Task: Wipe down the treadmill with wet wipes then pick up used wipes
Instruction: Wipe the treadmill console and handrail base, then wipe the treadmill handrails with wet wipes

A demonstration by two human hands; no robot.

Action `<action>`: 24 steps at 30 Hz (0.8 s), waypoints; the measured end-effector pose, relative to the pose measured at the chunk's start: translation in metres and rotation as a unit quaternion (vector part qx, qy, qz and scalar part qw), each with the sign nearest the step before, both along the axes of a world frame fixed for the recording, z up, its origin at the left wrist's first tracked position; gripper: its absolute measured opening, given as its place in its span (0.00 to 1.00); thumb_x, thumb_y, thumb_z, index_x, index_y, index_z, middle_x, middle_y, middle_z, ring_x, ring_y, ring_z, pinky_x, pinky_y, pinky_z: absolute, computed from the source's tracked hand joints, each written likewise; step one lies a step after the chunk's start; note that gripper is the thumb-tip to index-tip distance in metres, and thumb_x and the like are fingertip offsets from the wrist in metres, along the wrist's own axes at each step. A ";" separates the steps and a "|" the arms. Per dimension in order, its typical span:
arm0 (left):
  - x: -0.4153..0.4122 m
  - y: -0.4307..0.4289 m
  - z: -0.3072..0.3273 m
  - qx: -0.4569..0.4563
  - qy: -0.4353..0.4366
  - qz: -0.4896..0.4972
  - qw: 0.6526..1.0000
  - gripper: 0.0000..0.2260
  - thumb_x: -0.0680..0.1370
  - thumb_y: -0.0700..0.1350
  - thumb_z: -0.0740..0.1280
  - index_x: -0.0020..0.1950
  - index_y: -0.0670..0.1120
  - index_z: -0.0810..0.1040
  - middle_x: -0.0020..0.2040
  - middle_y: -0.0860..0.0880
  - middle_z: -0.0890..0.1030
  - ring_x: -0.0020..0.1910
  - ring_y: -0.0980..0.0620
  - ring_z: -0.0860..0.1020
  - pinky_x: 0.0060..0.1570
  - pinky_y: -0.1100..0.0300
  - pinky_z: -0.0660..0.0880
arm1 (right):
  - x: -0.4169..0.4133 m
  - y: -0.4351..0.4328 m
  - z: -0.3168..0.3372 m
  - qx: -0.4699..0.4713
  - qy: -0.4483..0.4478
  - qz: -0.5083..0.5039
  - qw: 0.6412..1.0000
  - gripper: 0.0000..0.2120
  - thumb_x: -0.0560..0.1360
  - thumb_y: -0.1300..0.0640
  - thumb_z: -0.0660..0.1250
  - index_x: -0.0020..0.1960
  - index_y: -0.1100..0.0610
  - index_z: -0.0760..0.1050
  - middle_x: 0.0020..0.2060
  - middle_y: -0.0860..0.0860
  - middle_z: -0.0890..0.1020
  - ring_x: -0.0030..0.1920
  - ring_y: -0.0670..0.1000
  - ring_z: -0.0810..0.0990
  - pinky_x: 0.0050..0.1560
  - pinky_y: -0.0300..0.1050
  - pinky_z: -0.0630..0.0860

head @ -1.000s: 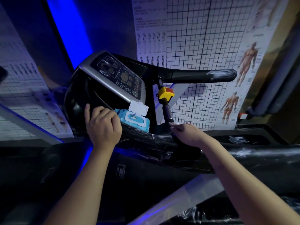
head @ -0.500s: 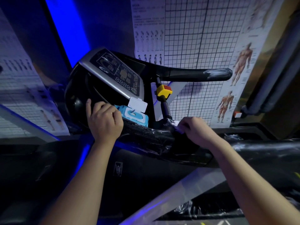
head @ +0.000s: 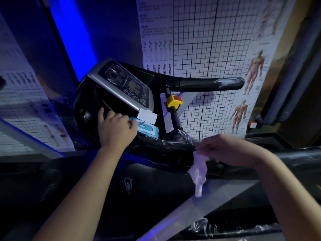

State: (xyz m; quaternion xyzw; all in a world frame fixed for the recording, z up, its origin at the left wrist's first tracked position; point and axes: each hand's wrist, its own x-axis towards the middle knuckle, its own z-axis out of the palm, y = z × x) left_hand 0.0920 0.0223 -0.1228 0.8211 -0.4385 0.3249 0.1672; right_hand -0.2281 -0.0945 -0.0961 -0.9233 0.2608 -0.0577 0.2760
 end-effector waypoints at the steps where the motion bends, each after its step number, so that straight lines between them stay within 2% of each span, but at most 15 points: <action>1: -0.002 -0.001 0.013 0.052 0.022 0.003 0.998 0.18 0.79 0.52 0.60 0.44 0.45 0.86 0.41 0.44 0.85 0.48 0.42 0.80 0.70 0.45 0.63 | 0.003 0.001 -0.001 -0.015 0.000 -0.002 1.000 0.09 0.81 0.49 0.67 0.42 0.43 0.80 0.33 0.41 0.81 0.31 0.38 0.74 0.37 0.35 0.71; 2: -0.003 -0.005 0.026 0.098 0.059 0.002 0.993 0.16 0.79 0.53 0.61 0.46 0.47 0.85 0.42 0.45 0.85 0.46 0.42 0.80 0.66 0.48 0.67 | 0.007 0.002 -0.001 -0.018 0.000 -0.004 1.000 0.11 0.81 0.50 0.67 0.41 0.43 0.79 0.33 0.42 0.82 0.31 0.38 0.74 0.37 0.35 0.70; 4: 0.000 -0.018 0.051 0.156 0.158 -0.015 0.975 0.11 0.80 0.52 0.64 0.46 0.48 0.82 0.44 0.46 0.83 0.42 0.43 0.79 0.52 0.52 0.74 | 0.015 0.003 0.001 0.019 0.005 -0.010 1.000 0.09 0.82 0.52 0.65 0.45 0.49 0.81 0.34 0.46 0.84 0.32 0.40 0.79 0.37 0.35 0.73; 6: 0.010 -0.038 0.064 0.206 0.209 -0.019 0.956 0.10 0.79 0.50 0.66 0.42 0.46 0.80 0.43 0.46 0.80 0.40 0.44 0.78 0.42 0.55 0.74 | 0.023 0.006 0.002 0.050 0.034 -0.004 0.998 0.09 0.83 0.54 0.64 0.51 0.55 0.81 0.35 0.49 0.86 0.35 0.45 0.84 0.36 0.35 0.75; 7: 0.018 -0.049 0.067 0.235 0.215 -0.016 0.948 0.09 0.78 0.48 0.67 0.42 0.45 0.79 0.42 0.46 0.80 0.40 0.45 0.78 0.40 0.56 0.73 | 0.025 0.008 0.001 0.062 0.047 0.002 0.997 0.09 0.83 0.54 0.63 0.52 0.57 0.81 0.35 0.51 0.87 0.36 0.47 0.85 0.35 0.35 0.75; 10: 0.037 -0.075 0.067 0.309 0.223 -0.003 0.925 0.08 0.77 0.47 0.69 0.51 0.44 0.84 0.46 0.45 0.83 0.44 0.45 0.82 0.47 0.55 0.79 | 0.025 0.009 -0.004 0.088 0.041 0.015 0.995 0.11 0.83 0.53 0.64 0.51 0.59 0.81 0.35 0.53 0.86 0.35 0.51 0.85 0.36 0.38 0.78; 13: 0.044 -0.098 0.064 0.384 0.245 -0.002 0.890 0.13 0.77 0.45 0.74 0.57 0.37 0.82 0.44 0.43 0.82 0.44 0.44 0.82 0.49 0.54 0.79 | 0.028 0.002 -0.012 0.038 0.001 -0.002 0.999 0.04 0.80 0.52 0.68 0.48 0.51 0.80 0.33 0.49 0.85 0.33 0.47 0.83 0.40 0.47 0.82; 15: 0.042 -0.110 0.061 0.441 0.251 0.017 0.862 0.17 0.76 0.46 0.76 0.59 0.37 0.79 0.50 0.40 0.81 0.49 0.42 0.82 0.52 0.51 0.79 | 0.038 0.000 -0.012 0.008 -0.020 -0.024 0.999 0.03 0.79 0.51 0.69 0.47 0.48 0.80 0.34 0.49 0.85 0.34 0.47 0.83 0.41 0.51 0.82; 16: 0.043 -0.115 0.059 0.469 0.261 0.035 0.843 0.21 0.75 0.47 0.77 0.63 0.38 0.78 0.55 0.40 0.80 0.52 0.41 0.81 0.55 0.50 0.79 | 0.045 0.000 -0.010 0.014 -0.037 -0.032 0.999 0.04 0.79 0.49 0.69 0.48 0.49 0.81 0.36 0.51 0.85 0.37 0.50 0.84 0.42 0.51 0.82; 18: 0.048 -0.125 0.056 0.505 0.293 0.065 0.810 0.32 0.73 0.52 0.79 0.71 0.39 0.74 0.66 0.39 0.79 0.57 0.40 0.81 0.57 0.48 0.80 | 0.057 0.002 -0.003 -0.010 -0.058 -0.032 0.998 0.07 0.79 0.47 0.68 0.52 0.49 0.82 0.36 0.50 0.85 0.38 0.47 0.84 0.43 0.47 0.81; 20: 0.052 -0.131 0.056 0.526 0.310 0.086 0.787 0.38 0.72 0.56 0.80 0.75 0.40 0.72 0.71 0.40 0.77 0.59 0.40 0.81 0.53 0.51 0.79 | 0.069 0.006 0.003 -0.048 -0.066 -0.035 0.996 0.08 0.79 0.45 0.67 0.53 0.48 0.81 0.34 0.46 0.85 0.35 0.42 0.82 0.40 0.42 0.79; 24: 0.056 -0.130 0.053 0.551 0.327 0.100 0.761 0.40 0.73 0.57 0.79 0.77 0.39 0.69 0.74 0.42 0.74 0.66 0.40 0.77 0.54 0.52 0.75 | 0.085 -0.001 0.003 -0.067 -0.087 -0.064 0.992 0.10 0.79 0.45 0.67 0.54 0.49 0.81 0.36 0.44 0.82 0.34 0.38 0.78 0.35 0.32 0.73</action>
